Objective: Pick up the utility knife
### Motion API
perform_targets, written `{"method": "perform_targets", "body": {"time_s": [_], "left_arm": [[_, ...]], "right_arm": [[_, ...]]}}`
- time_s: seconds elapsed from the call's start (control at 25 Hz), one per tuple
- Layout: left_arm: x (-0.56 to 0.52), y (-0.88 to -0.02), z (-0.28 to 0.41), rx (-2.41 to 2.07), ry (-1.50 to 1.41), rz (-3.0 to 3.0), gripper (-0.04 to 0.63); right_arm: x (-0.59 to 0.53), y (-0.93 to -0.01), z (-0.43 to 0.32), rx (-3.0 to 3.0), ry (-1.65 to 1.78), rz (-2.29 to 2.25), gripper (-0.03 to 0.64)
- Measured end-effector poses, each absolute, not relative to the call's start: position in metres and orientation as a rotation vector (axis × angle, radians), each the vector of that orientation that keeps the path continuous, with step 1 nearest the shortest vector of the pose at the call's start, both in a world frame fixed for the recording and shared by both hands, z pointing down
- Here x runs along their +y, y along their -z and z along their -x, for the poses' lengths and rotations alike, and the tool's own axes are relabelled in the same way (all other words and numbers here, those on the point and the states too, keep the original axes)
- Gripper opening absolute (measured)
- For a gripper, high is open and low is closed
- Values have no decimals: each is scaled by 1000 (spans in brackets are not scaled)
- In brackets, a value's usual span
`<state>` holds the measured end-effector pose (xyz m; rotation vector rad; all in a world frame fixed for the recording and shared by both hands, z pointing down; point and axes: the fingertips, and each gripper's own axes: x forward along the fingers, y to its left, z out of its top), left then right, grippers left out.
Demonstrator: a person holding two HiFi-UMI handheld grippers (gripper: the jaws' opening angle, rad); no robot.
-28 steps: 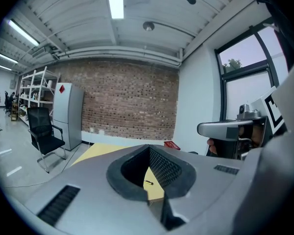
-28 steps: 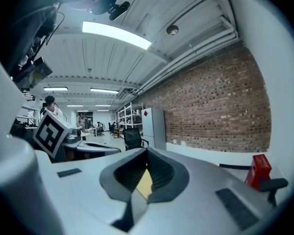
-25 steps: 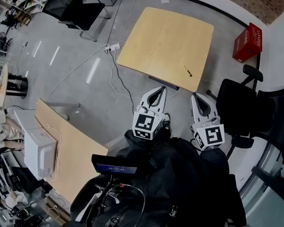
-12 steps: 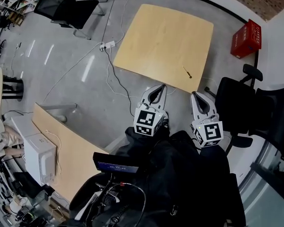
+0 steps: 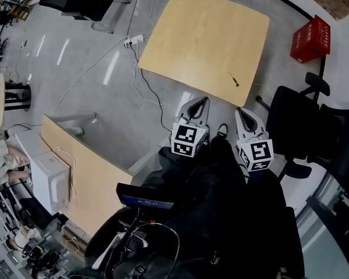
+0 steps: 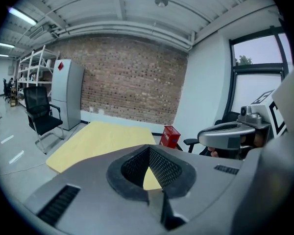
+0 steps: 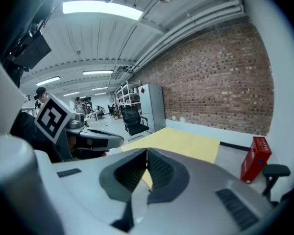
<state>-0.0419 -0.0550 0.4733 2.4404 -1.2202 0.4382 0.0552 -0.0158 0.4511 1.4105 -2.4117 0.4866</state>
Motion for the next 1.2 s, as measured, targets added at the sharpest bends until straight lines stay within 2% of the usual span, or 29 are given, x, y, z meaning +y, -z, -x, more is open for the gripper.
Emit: {"method": "perform_targets", "body": {"time_s": [0.76, 1.2], "left_arm": [[-40, -588, 35, -1153, -641, -2172, 0], [-33, -617, 48, -1159, -671, -2100, 0]], "right_arm": [[-31, -581, -69, -2254, -715, -1245, 5], [-50, -634, -79, -2164, -735, -1174, 15]]}}
